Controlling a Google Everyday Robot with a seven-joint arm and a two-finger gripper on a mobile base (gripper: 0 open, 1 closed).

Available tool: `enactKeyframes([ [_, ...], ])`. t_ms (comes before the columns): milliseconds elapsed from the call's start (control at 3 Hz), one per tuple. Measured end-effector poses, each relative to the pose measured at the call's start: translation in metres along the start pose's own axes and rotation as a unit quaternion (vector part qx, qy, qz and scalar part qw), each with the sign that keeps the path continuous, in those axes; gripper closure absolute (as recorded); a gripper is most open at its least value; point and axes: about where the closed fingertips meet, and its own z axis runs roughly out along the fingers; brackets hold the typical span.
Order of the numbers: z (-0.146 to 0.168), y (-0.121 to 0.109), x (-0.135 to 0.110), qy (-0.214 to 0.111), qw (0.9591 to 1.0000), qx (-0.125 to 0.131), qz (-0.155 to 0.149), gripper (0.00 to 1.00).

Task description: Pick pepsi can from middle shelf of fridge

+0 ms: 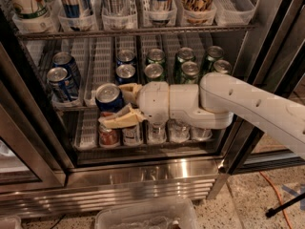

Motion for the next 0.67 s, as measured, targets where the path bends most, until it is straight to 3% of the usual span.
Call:
enactKeyframes([
  [333, -0.0157, 0.0210, -0.0106, 0.004, 0.9989, -0.043, 0.017, 1.00],
  [667, -0.0139, 0.0252, -0.0129, 0.000, 0.9985, -0.051, 0.019, 1.00],
])
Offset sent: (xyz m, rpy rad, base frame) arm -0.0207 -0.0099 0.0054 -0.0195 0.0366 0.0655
